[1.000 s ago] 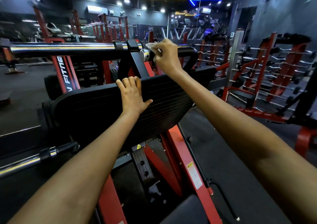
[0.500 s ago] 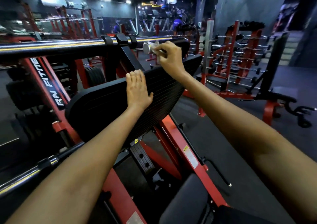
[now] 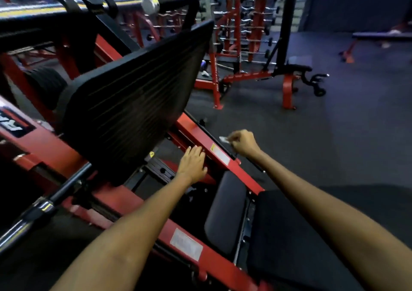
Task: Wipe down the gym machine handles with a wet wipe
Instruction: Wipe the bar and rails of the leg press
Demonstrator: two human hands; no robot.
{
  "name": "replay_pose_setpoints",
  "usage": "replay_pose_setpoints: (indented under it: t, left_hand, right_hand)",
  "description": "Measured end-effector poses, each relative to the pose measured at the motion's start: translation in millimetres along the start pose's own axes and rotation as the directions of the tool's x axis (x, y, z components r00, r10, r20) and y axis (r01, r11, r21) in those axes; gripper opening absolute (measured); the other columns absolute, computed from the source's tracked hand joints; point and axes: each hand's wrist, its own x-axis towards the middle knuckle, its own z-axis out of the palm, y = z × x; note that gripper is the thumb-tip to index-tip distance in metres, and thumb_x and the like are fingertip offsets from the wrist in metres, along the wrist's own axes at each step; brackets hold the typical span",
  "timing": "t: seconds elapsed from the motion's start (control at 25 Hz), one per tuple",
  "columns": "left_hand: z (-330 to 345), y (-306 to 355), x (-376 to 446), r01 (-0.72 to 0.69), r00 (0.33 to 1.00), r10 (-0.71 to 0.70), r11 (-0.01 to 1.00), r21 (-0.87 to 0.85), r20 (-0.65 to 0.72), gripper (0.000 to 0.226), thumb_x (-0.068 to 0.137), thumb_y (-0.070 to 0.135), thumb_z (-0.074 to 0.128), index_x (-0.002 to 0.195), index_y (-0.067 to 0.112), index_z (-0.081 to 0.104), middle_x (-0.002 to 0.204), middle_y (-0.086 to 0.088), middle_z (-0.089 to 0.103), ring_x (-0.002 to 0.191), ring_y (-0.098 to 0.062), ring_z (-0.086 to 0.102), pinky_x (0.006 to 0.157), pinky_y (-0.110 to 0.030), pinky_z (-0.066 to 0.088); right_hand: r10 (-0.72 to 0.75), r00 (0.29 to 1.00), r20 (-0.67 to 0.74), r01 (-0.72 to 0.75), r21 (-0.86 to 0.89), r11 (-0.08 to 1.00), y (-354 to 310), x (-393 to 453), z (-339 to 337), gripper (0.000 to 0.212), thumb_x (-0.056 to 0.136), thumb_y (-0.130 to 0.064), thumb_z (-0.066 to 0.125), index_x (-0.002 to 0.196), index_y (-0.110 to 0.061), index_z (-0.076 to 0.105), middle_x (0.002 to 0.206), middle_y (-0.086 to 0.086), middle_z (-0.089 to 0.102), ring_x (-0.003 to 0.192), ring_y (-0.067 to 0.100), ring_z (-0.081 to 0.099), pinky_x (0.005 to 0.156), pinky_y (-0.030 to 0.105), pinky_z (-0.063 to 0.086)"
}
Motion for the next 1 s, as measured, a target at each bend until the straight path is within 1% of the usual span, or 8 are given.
replay_pose_setpoints:
  t: [0.16,0.24,0.36,0.48,0.56,0.76,0.88,1.0]
  left_hand:
    - [49,28,-33,-0.110,0.988,0.109,0.994,0.006,0.106,0.054,0.089,0.034,0.051,0.134,0.006,0.042,0.150,-0.011,0.028,0.141,-0.024,0.022,0.117,-0.034,0.006]
    - [64,36,-50,-0.133,0.980,0.131,0.991,0.001,0.151,0.053,0.089,0.035,0.052,0.134,0.007,0.042,0.151,-0.011,0.026,0.141,-0.024,0.022,0.116,-0.034,0.008]
    - [79,50,-92,-0.180,0.961,0.177,0.984,-0.005,0.210,0.058,0.090,0.037,0.054,0.137,0.008,0.039,0.152,-0.011,0.024,0.141,-0.024,0.021,0.116,-0.035,0.010]
    - [99,63,-148,-0.253,0.937,0.247,0.967,-0.010,0.245,0.058,0.090,0.037,0.053,0.138,0.007,0.038,0.152,-0.012,0.024,0.141,-0.024,0.022,0.116,-0.036,0.011]
    - [115,65,-189,-0.311,0.911,0.291,0.950,0.022,0.292,0.059,0.090,0.036,0.052,0.138,0.006,0.037,0.153,-0.012,0.023,0.141,-0.024,0.020,0.116,-0.036,0.011]
    - [157,53,-278,-0.362,0.842,0.330,0.932,-0.006,0.427,0.056,0.089,0.036,0.053,0.136,0.008,0.039,0.148,-0.013,0.031,0.136,-0.026,0.028,0.113,-0.033,0.016]
    - [180,50,-302,-0.395,0.804,0.338,0.918,0.016,0.489,0.060,0.090,0.035,0.051,0.141,0.008,0.034,0.151,-0.011,0.027,0.140,-0.024,0.022,0.115,-0.034,0.012]
    - [219,52,-306,-0.395,0.773,0.315,0.918,0.031,0.550,0.064,0.092,0.037,0.049,0.144,0.006,0.028,0.153,-0.012,0.022,0.143,-0.024,0.018,0.116,-0.035,0.009]
  right_hand:
    - [0.188,0.982,0.017,-0.188,0.033,0.982,50,-79,23,0.012,0.085,-0.005,0.063,0.087,0.000,0.073,0.064,0.015,0.066,0.050,0.003,0.056,0.064,0.023,0.049]
    - [0.246,0.969,0.033,-0.248,0.047,0.968,61,-114,31,0.017,0.086,-0.017,0.067,0.081,-0.002,0.074,0.059,0.011,0.064,0.044,-0.001,0.052,0.058,0.019,0.045]
    - [0.314,0.948,0.057,-0.316,0.025,0.949,61,-179,47,0.014,0.086,-0.010,0.063,0.084,-0.001,0.074,0.073,0.017,0.070,0.056,0.007,0.054,0.056,0.016,0.040]
    - [0.382,0.919,0.099,-0.385,0.009,0.923,62,-247,73,0.023,0.081,0.004,0.054,0.095,0.000,0.072,0.084,0.020,0.070,0.068,0.014,0.058,0.068,0.024,0.048]
    - [0.424,0.900,0.104,-0.430,0.040,0.902,61,-289,95,0.020,0.083,0.001,0.057,0.096,0.001,0.072,0.087,0.021,0.070,0.072,0.019,0.061,0.073,0.029,0.050]
    - [0.514,0.841,0.168,-0.533,0.097,0.841,61,-383,156,0.014,0.083,-0.005,0.062,0.089,-0.001,0.073,0.085,0.018,0.071,0.080,0.019,0.065,0.069,0.019,0.043]
    - [0.578,0.789,0.211,-0.607,0.120,0.785,68,-421,190,0.016,0.086,-0.011,0.062,0.087,0.000,0.073,0.086,0.019,0.072,0.082,0.020,0.065,0.077,0.027,0.048]
    - [0.628,0.753,0.199,-0.658,0.184,0.730,87,-443,231,0.016,0.085,-0.005,0.059,0.092,-0.001,0.072,0.089,0.017,0.071,0.080,0.018,0.063,0.071,0.024,0.047]
